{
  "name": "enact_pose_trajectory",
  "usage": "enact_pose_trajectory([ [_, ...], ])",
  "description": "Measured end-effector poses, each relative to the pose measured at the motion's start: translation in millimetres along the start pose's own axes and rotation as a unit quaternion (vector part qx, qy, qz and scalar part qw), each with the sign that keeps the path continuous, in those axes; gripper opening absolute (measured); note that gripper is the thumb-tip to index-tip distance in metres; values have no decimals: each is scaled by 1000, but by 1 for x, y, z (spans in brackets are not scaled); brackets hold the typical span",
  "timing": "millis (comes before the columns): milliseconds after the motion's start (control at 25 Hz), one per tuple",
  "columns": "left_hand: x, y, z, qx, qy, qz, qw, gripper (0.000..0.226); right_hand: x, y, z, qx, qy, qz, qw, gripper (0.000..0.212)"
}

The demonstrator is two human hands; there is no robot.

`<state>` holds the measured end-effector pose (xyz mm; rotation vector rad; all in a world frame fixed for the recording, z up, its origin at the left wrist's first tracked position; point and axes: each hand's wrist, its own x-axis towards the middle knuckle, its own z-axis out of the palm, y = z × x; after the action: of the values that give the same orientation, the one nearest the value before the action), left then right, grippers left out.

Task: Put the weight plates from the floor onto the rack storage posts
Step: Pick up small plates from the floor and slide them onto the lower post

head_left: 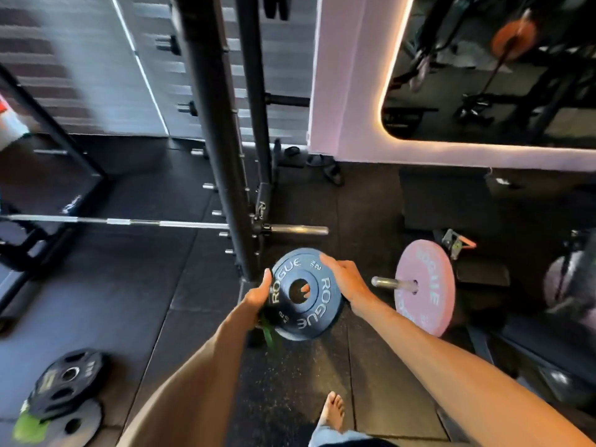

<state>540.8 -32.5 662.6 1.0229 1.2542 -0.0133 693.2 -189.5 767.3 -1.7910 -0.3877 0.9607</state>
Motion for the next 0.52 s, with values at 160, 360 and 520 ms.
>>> enact_pose_trajectory([
  [160, 54, 59, 46, 31, 10, 15, 999, 116, 57, -8, -50, 12, 56, 20, 998, 45],
  [360, 68, 144, 99, 93, 48, 68, 992, 109, 127, -18, -88, 11, 166, 20, 986, 48],
  [520, 89, 204, 137, 158, 48, 77, 983, 97, 196, -29, -111, 28, 215, 29, 976, 41],
])
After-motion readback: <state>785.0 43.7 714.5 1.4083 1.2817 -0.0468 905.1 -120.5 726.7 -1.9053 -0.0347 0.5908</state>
